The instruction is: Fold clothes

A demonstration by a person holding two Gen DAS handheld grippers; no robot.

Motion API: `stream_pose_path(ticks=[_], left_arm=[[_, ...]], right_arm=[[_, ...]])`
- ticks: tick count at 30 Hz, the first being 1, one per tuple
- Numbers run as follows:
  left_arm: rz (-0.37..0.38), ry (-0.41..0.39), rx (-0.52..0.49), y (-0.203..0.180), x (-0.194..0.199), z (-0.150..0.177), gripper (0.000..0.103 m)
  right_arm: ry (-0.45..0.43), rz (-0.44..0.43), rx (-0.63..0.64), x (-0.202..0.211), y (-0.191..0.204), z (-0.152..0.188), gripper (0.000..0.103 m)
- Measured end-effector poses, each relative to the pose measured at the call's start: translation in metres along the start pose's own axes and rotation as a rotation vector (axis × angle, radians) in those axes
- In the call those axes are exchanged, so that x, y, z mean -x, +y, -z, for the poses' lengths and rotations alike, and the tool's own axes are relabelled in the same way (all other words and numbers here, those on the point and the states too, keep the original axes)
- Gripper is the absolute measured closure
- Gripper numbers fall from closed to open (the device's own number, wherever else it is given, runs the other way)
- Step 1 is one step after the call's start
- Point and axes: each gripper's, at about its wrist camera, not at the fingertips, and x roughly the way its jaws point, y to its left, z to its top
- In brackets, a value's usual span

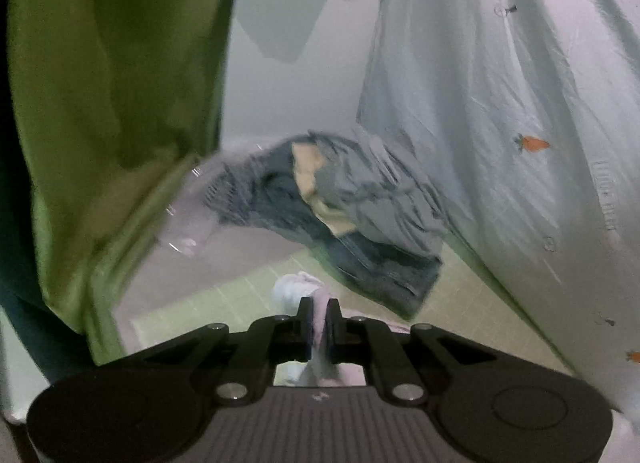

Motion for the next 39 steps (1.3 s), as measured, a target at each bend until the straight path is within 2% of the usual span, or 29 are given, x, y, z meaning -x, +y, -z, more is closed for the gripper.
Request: stream_pose_path(ticks=[3,6,8,11,14,18,20,21,22,23,24,25,27,30,34,36,39], left_arm=[[0.014,0.037,0.023,-0.009,-0.016,0.010,0.095],[0.000,0.021,0.009,-0.019,-0.023,0.013,0.096],[-0.004,0.008,0.016,-0.024,-0.028,0.009,0.096],[-0.007,-0.007,0.040,-0.034,-0.045,0.000,0.096],[0.007,-0.012,0.062,-0.050,-0.073,-0.018,0.096],[0.016,-0.050,0.034,-0.088,-0.123,-0.039,0.095],[-0.022,-0.080,0.034,-0.110,-0.155,-0.046,0.085],[-0.044,-0.062,0.055,-0.116,-0.165,-0.048,0.076],[-0.063,-0.043,0.077,-0.122,-0.174,-0.051,0.059],[-0.061,-0.024,0.106,-0.123,-0.178,-0.051,0.043],[-0.046,-0.026,0.125,-0.123,-0.177,-0.047,0.036],[-0.030,-0.035,0.120,-0.124,-0.175,-0.040,0.030],[-0.030,-0.013,0.049,-0.128,-0.174,-0.024,0.028],[-0.055,0.083,-0.046,-0.133,-0.175,0.007,0.028],[-0.021,0.175,-0.094,-0.141,-0.168,0.041,0.028],[-0.010,0.194,-0.132,-0.150,-0.164,0.053,0.028],[0.037,0.218,-0.173,-0.167,-0.155,0.065,0.028]], right_arm=[[0.052,-0.036,-0.073,-0.022,-0.006,0.007,0.100],[0.075,-0.012,-0.040,-0.043,0.001,0.012,0.100],[0.080,-0.015,-0.062,-0.055,0.002,0.011,0.100],[0.061,-0.011,-0.066,-0.075,0.008,0.003,0.101],[0.033,-0.024,-0.059,-0.110,0.031,-0.009,0.100],[0.014,-0.080,0.000,-0.191,0.089,-0.030,0.100],[0.038,-0.127,0.023,-0.232,0.122,-0.034,0.099],[0.049,-0.144,0.002,-0.253,0.135,-0.034,0.089],[0.073,-0.142,-0.014,-0.263,0.143,-0.034,0.063],[0.098,-0.137,-0.029,-0.273,0.150,-0.033,0.047],[0.124,-0.131,-0.045,-0.282,0.157,-0.032,0.025],[0.124,-0.125,-0.036,-0.280,0.155,-0.025,0.020],[0.147,-0.094,0.007,-0.277,0.146,-0.003,0.014],[0.314,0.045,0.043,-0.285,0.111,0.050,0.012],[0.513,0.204,-0.113,-0.283,0.046,0.114,0.013],[0.566,0.224,-0.204,-0.282,0.028,0.134,0.013],[0.585,0.207,-0.183,-0.295,0.031,0.146,0.013]])
